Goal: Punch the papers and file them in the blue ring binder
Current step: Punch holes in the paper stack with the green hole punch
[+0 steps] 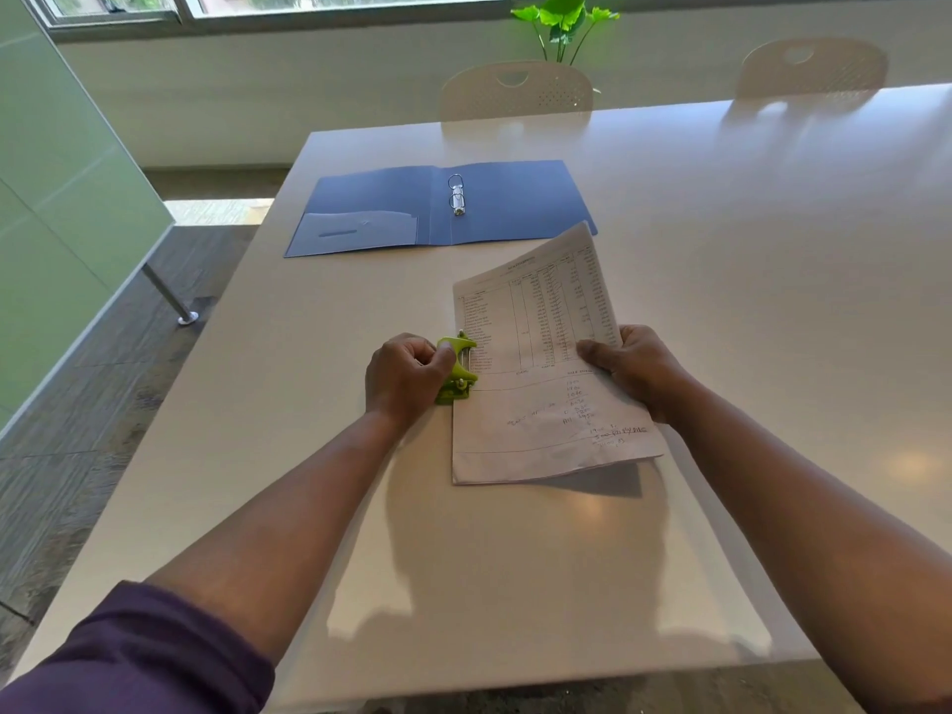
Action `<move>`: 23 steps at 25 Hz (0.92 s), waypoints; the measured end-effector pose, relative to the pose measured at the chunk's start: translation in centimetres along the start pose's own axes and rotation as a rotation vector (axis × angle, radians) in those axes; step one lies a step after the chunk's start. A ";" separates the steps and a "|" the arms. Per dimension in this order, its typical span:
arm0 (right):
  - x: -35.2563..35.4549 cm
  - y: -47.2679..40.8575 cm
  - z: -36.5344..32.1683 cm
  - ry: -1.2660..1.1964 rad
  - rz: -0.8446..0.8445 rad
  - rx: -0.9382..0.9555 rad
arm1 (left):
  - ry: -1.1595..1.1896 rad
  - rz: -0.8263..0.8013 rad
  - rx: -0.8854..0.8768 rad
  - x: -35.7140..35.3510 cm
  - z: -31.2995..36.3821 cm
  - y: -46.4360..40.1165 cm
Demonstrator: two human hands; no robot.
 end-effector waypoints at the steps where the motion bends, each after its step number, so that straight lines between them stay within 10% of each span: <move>1: 0.0 0.0 0.0 -0.004 0.000 0.000 | 0.000 0.001 -0.006 0.0 0.0 0.0; 23: 0.1 -0.3 0.5 0.020 -0.022 0.031 | -0.023 -0.015 -0.005 0.4 0.7 0.3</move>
Point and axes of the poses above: each hand's wrist, its own y-axis away from the middle knuckle, its own x-axis out of the back of the hand, z = x × y, the point moved 3 cm from there along -y, towards the middle knuckle, and after that the axes turned 13 degrees about -y, right-handed, at the moved point
